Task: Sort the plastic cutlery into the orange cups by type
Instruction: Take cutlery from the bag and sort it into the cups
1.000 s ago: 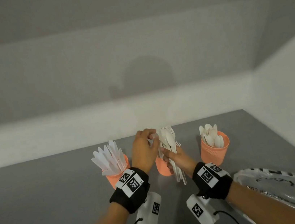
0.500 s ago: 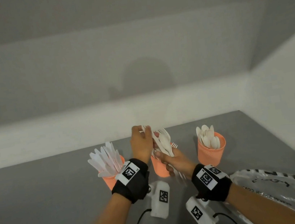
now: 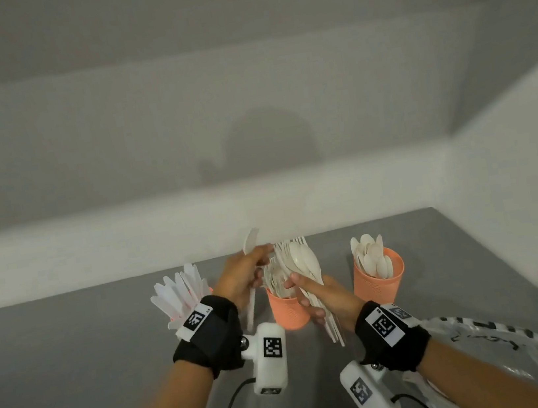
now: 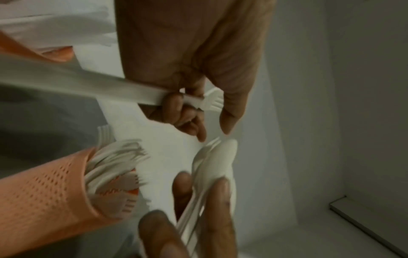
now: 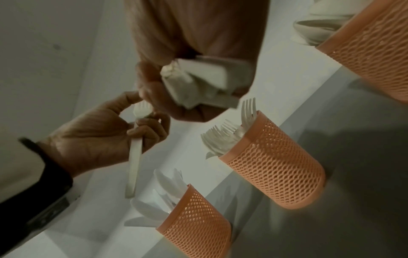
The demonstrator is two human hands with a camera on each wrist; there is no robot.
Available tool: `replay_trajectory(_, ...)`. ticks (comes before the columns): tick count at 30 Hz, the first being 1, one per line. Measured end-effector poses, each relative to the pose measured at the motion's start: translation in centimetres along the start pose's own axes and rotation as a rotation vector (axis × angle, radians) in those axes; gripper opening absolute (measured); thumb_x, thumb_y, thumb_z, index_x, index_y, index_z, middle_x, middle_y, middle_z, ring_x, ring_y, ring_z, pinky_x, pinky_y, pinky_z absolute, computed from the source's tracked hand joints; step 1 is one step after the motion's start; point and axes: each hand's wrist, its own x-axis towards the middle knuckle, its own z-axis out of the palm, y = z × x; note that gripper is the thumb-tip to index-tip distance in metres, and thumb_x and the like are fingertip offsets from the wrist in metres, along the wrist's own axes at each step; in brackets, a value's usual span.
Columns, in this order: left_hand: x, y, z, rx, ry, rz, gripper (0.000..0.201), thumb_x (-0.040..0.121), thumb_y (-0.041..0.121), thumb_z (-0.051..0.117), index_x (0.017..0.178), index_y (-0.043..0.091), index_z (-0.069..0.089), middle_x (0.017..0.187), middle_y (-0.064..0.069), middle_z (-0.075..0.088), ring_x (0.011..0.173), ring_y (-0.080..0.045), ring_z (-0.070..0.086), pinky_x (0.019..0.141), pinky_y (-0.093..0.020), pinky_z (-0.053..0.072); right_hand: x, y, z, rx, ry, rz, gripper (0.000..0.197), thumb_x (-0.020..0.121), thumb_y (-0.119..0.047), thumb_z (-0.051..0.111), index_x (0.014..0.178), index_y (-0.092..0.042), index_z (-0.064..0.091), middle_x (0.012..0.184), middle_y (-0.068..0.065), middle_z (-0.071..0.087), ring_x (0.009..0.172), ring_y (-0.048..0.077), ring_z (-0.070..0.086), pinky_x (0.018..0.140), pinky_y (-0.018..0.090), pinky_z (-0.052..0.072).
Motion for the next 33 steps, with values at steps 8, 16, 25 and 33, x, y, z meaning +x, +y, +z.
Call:
replay_trajectory(8,-1.0,-1.6,1.7,-0.017,-0.224,-0.095,0.019,0.09,0.018,0.049,0.083,0.003,0.06,0.055,0.002,0.05,0.04,-0.006,0.031,0.035,-0.015,0.02,-0.4,-0.5,-0.4,-0.011,-0.116,0.08,0.018,0.094,-0.021,0.051,0.102,-0.018,0.066,0.04,-0.009,0.03,0.034,0.003,0.03,0.038,0.017,0.029)
replay_trajectory(16,-1.5,-2.7,3.1,0.032,-0.104,-0.009,0.028,0.093,0.016,0.048,0.067,0.008,0.056,0.04,0.008,0.046,0.033,-0.002,0.036,0.035,-0.013,0.027,-1.1,-0.6,-0.3,0.053,-0.137,0.127,0.031,0.096,-0.021,0.045,0.069,-0.022,0.06,0.037,-0.009,0.043,0.028,0.002,0.03,0.034,0.014,0.024)
replay_trajectory(25,-0.5,-1.4,2.6,-0.242,0.167,0.123,0.041,0.101,0.028,0.032,0.089,-0.001,0.058,0.057,-0.003,0.066,0.046,-0.009,0.062,0.043,-0.015,0.048,-1.0,-1.2,-1.1,-0.035,-0.114,0.076,0.019,0.095,-0.02,0.05,0.078,-0.012,0.052,0.049,-0.006,0.055,0.03,0.002,0.032,0.033,0.014,0.027)
replay_trajectory(33,0.2,1.0,0.6,-0.224,0.274,0.185,0.026,0.093,0.016,0.049,0.068,0.017,0.043,0.044,0.005,0.031,0.029,-0.004,0.027,0.034,-0.015,0.026,-0.6,0.4,-2.1,-0.292,0.15,-0.054,0.014,0.093,-0.019,0.054,0.08,-0.014,0.055,0.048,-0.004,0.047,0.034,0.002,0.037,0.038,0.017,0.033)
